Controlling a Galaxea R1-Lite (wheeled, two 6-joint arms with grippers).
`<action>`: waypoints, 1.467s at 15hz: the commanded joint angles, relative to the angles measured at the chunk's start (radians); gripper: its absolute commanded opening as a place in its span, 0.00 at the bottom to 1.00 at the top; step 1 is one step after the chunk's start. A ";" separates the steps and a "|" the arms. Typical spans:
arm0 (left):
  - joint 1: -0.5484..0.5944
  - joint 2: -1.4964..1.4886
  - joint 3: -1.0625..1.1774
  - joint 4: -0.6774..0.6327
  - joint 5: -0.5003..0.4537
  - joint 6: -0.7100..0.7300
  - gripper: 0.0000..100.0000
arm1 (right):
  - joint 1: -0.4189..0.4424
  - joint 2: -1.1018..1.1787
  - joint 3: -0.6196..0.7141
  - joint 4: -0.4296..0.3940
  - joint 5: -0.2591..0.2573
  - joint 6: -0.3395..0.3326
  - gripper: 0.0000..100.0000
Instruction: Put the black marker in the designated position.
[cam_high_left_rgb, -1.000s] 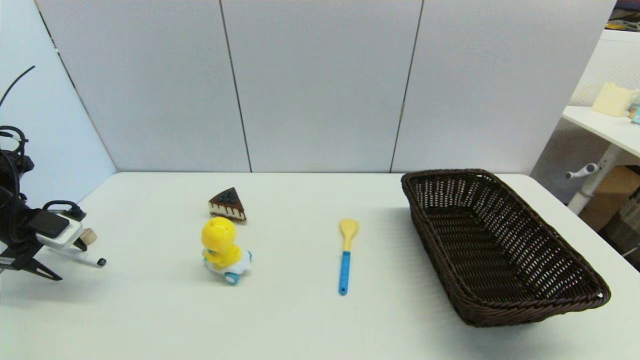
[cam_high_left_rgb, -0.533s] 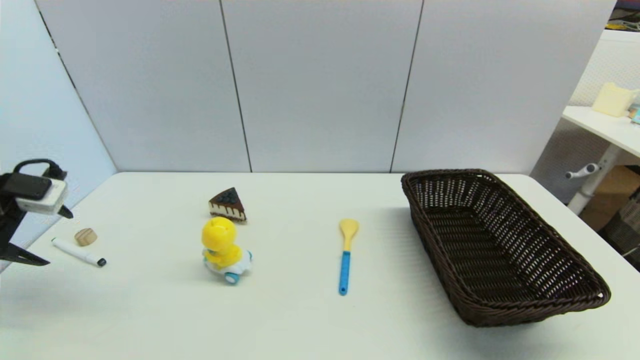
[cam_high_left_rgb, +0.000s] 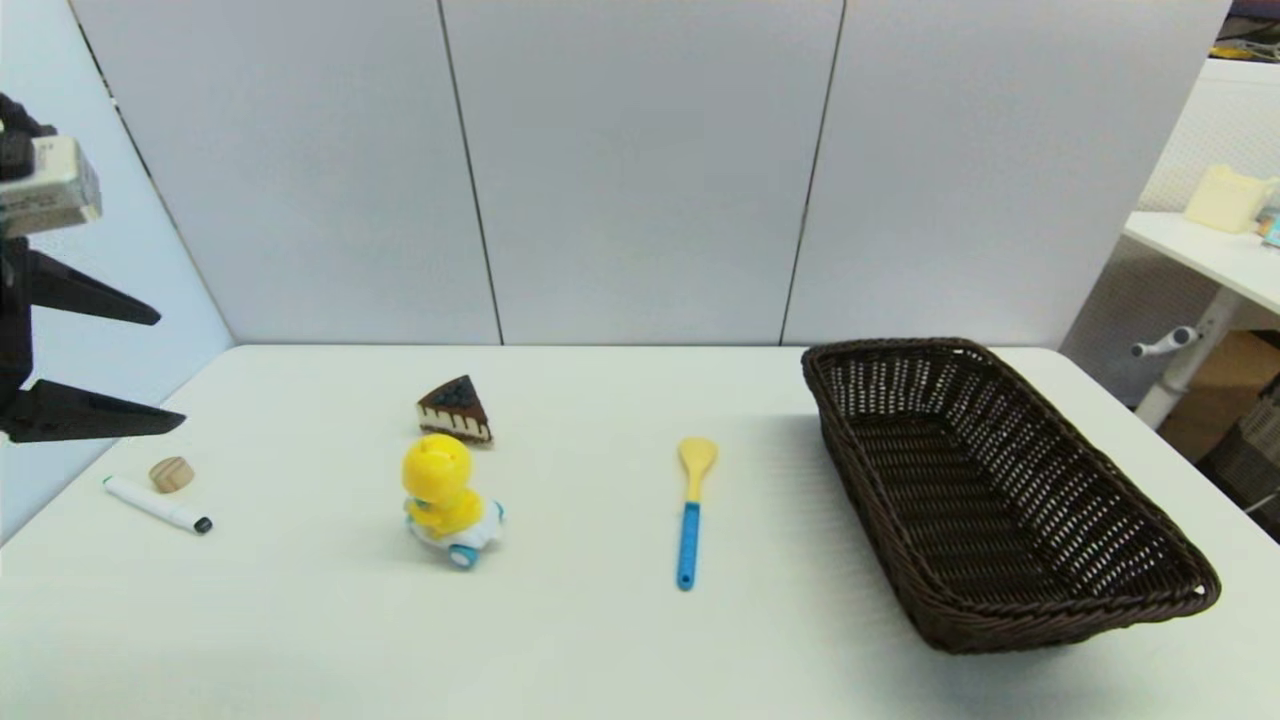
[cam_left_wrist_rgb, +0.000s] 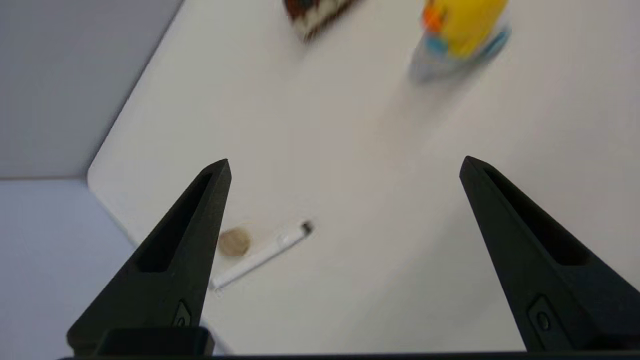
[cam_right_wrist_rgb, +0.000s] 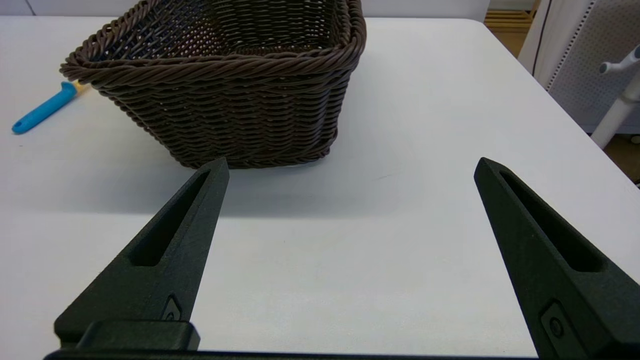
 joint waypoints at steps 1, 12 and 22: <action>-0.236 -0.245 0.267 -0.493 0.280 -0.491 1.00 | 0.000 0.001 0.000 0.000 0.000 0.000 1.00; -0.208 -1.018 0.999 -0.717 0.455 -0.778 1.00 | 0.000 0.001 0.000 0.000 0.000 0.000 1.00; -0.216 -1.281 1.498 -1.054 0.408 -0.848 1.00 | 0.000 0.001 0.000 0.000 0.000 0.000 1.00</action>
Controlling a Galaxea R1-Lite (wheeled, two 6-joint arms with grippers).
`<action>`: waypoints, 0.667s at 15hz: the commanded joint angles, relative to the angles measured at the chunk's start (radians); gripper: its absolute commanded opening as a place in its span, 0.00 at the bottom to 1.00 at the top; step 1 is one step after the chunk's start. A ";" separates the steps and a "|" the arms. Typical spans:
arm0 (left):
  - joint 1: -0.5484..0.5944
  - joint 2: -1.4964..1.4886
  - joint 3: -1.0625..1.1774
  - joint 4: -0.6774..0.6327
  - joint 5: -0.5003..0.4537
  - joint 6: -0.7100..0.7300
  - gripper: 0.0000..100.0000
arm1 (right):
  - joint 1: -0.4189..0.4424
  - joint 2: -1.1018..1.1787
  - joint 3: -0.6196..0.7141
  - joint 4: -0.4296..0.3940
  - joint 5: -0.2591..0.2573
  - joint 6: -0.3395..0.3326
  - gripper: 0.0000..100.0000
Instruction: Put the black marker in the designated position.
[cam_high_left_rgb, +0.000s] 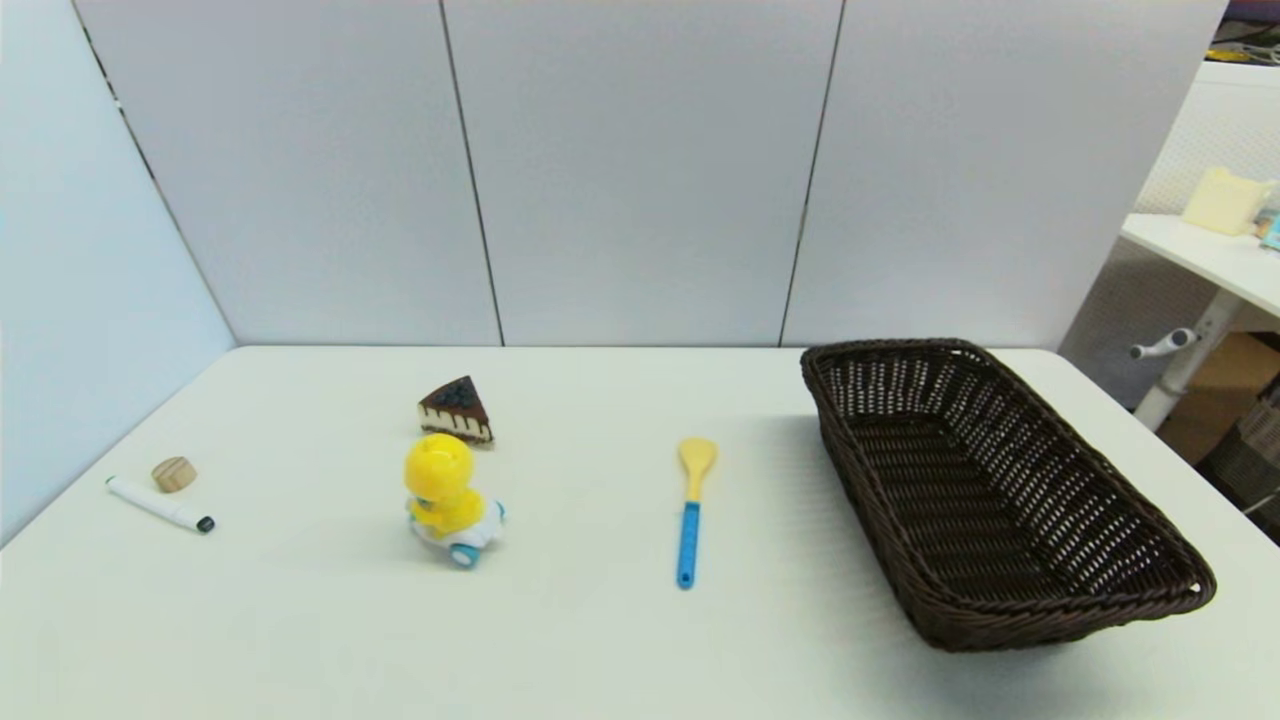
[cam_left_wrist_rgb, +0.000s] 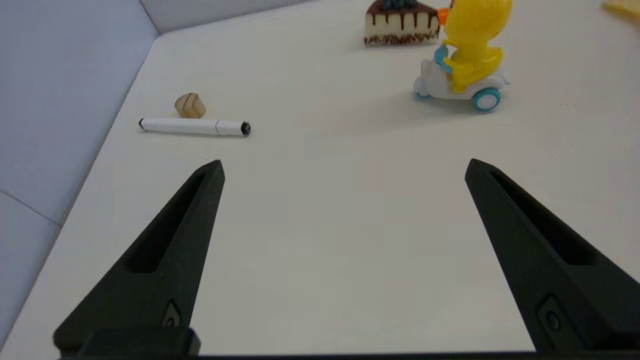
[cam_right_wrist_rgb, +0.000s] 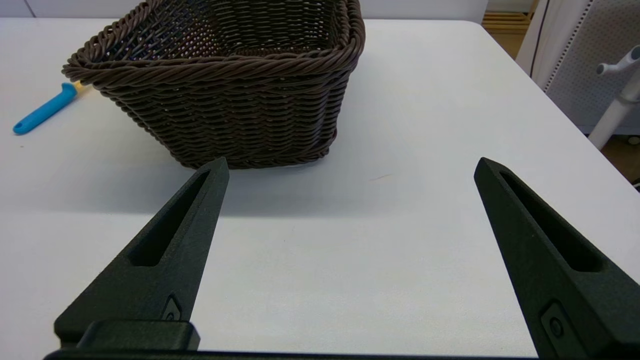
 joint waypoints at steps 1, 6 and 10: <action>-0.074 -0.093 0.197 -0.200 0.065 -0.010 1.00 | 0.000 0.001 0.000 0.000 0.000 0.000 1.00; -0.064 -0.280 0.285 -0.136 0.076 -0.093 1.00 | 0.000 0.001 0.000 0.000 0.000 0.000 1.00; -0.064 -0.280 0.285 -0.134 0.081 -0.141 1.00 | 0.000 0.001 0.000 0.000 0.000 0.000 1.00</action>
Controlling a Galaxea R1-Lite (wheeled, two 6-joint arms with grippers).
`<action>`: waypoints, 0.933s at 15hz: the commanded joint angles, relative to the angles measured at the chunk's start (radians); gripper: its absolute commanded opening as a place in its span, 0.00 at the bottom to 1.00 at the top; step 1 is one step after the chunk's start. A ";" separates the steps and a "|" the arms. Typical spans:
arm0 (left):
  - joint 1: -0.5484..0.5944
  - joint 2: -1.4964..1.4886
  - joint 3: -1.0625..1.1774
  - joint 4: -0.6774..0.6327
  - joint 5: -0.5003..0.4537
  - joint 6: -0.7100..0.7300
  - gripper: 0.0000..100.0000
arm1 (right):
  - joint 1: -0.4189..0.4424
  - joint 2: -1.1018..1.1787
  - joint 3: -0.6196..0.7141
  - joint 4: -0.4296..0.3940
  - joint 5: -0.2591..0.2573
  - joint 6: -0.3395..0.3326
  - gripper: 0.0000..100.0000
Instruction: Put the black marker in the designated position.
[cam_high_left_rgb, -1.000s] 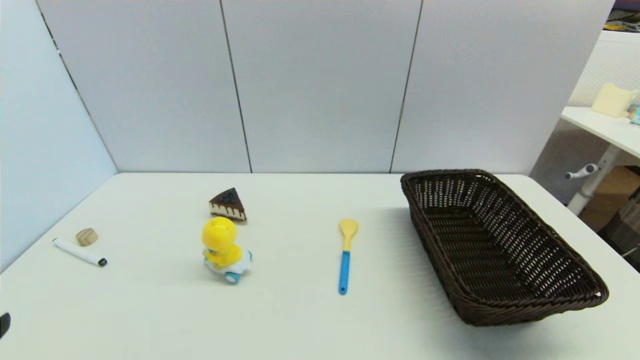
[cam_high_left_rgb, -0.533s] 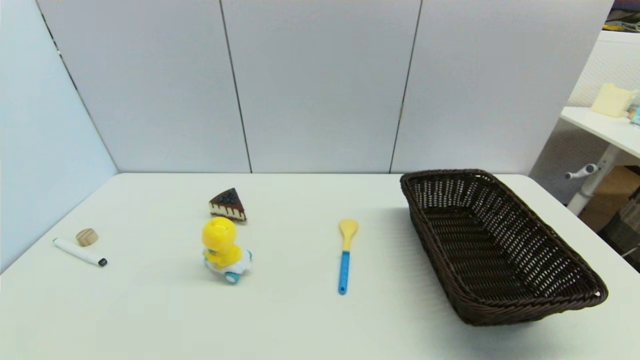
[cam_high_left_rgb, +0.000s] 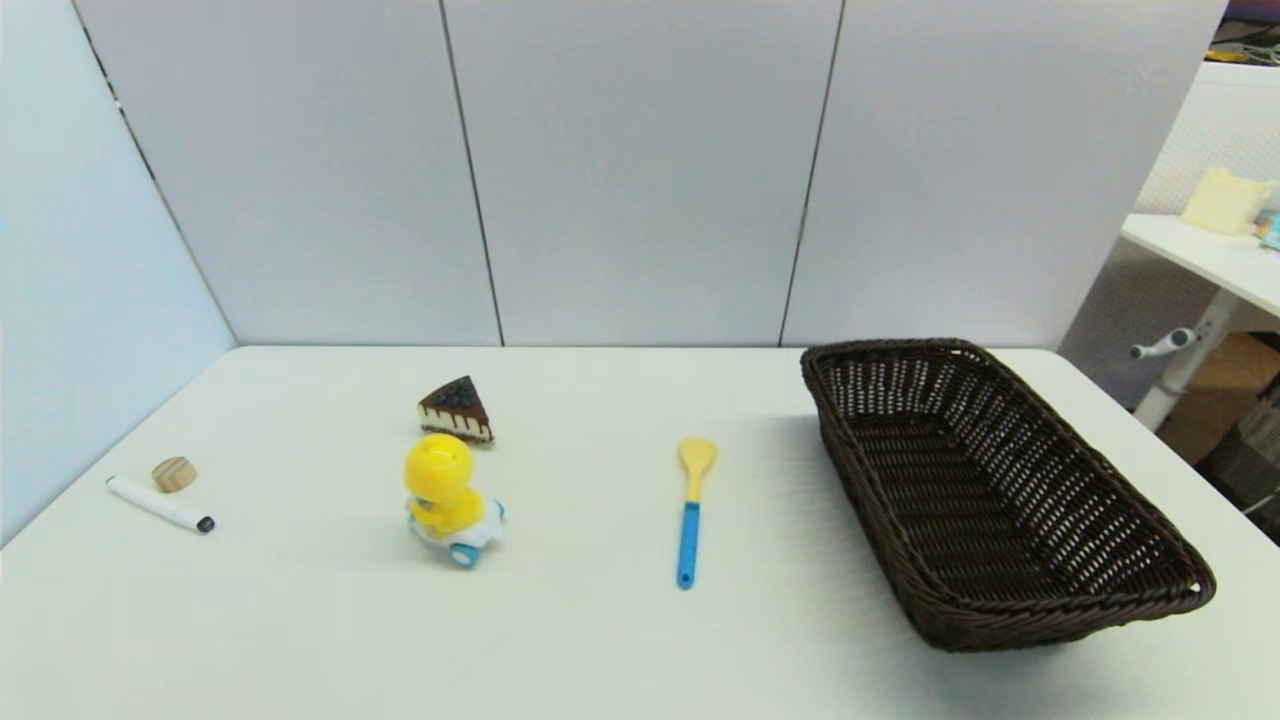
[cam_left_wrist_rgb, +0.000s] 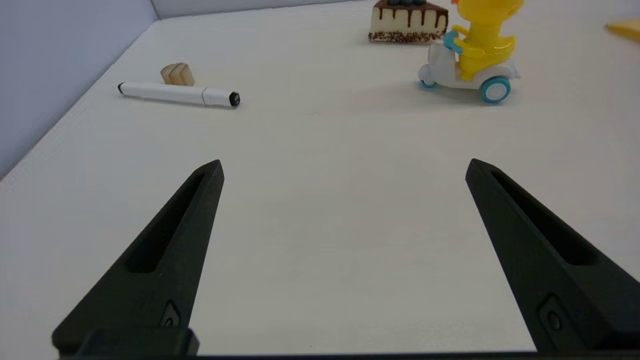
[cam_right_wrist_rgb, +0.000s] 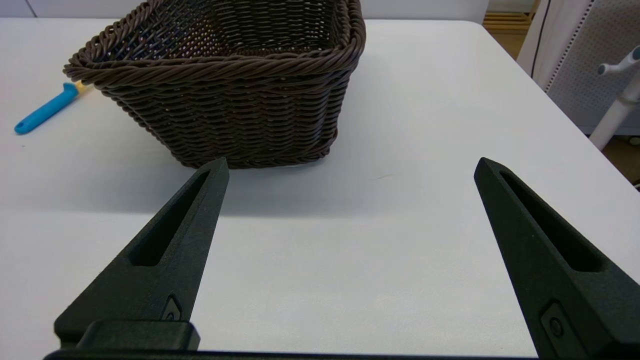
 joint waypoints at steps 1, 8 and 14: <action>0.000 -0.024 0.004 0.000 0.003 -0.027 1.00 | 0.000 0.001 0.000 0.000 0.000 0.000 1.00; 0.000 -0.024 0.004 0.000 0.003 -0.040 1.00 | 0.000 0.001 0.000 0.000 0.000 0.000 1.00; 0.000 -0.024 0.004 0.000 0.003 -0.040 1.00 | 0.000 0.001 0.000 0.003 0.009 -0.017 1.00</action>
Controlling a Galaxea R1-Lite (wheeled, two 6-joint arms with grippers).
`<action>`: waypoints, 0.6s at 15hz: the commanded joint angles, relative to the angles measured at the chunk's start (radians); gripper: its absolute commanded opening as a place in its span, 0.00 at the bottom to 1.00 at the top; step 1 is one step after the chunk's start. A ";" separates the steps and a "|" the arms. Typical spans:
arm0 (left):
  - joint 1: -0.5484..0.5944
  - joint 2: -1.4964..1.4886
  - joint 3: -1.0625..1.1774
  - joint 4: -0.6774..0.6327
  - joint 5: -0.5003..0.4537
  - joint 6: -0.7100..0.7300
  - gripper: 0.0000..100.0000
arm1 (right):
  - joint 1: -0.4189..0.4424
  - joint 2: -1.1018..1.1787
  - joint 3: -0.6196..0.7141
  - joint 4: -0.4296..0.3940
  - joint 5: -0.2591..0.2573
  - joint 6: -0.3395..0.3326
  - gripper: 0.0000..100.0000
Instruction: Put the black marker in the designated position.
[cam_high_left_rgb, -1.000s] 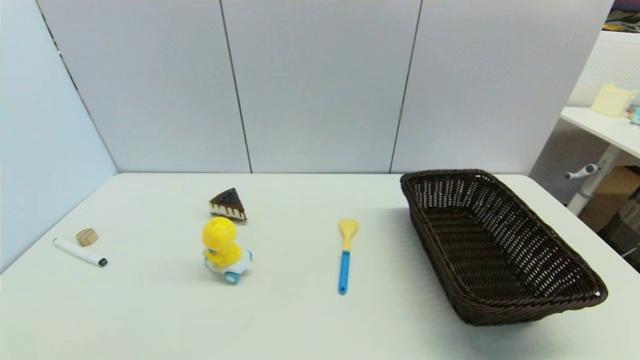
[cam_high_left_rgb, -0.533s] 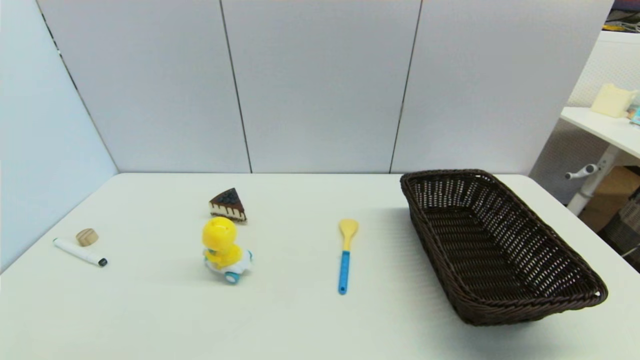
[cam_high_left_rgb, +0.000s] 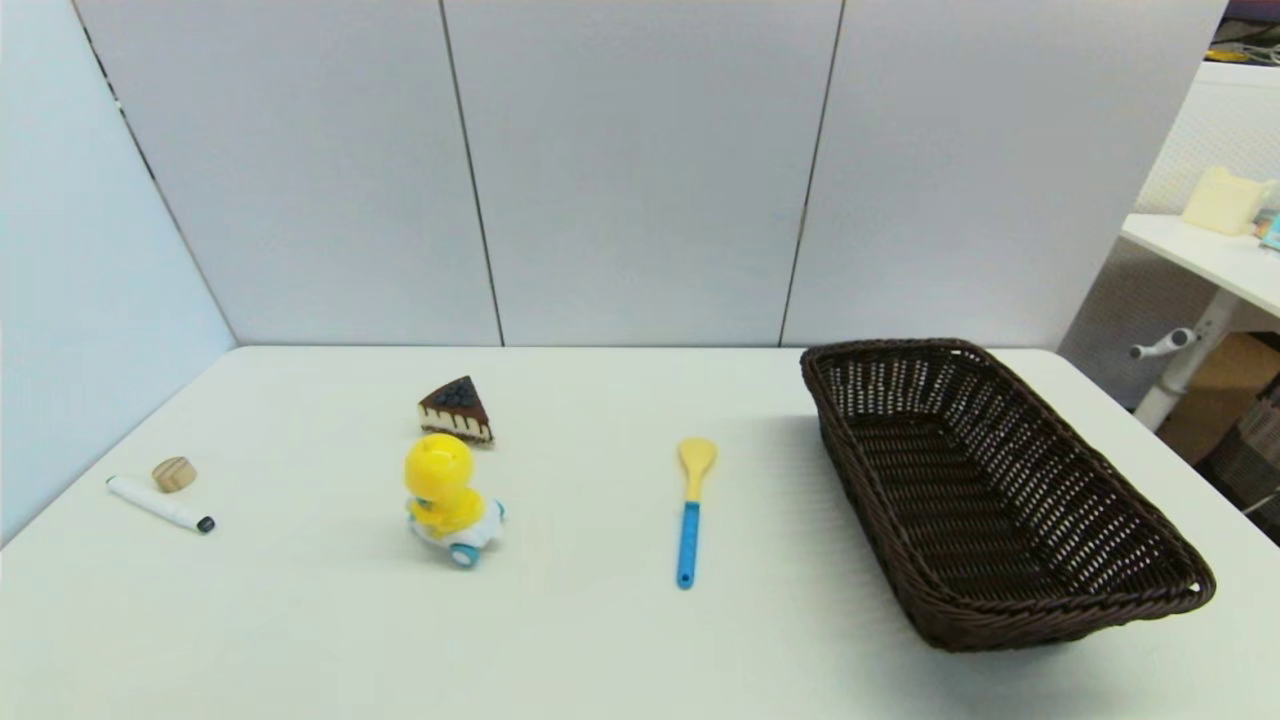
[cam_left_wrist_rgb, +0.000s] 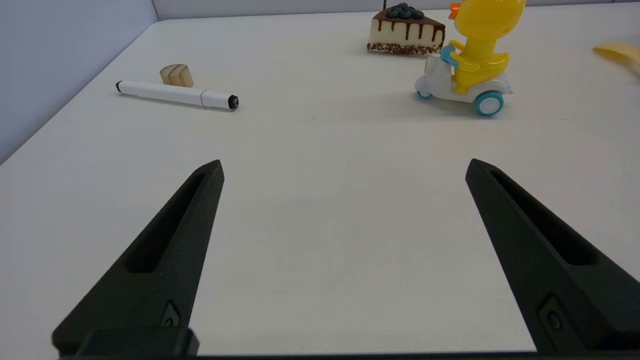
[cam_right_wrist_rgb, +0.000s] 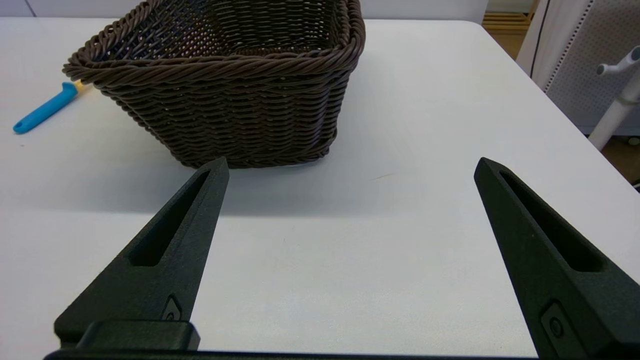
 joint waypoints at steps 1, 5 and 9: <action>0.000 0.002 0.000 0.000 -0.001 0.001 1.00 | 0.000 0.001 0.000 0.000 -0.002 -0.002 1.00; 0.000 0.002 0.000 0.000 -0.001 0.001 1.00 | 0.000 0.001 0.000 -0.001 -0.005 0.015 1.00; 0.000 0.002 0.000 0.000 -0.001 0.001 1.00 | 0.000 0.001 0.000 -0.001 -0.005 0.015 1.00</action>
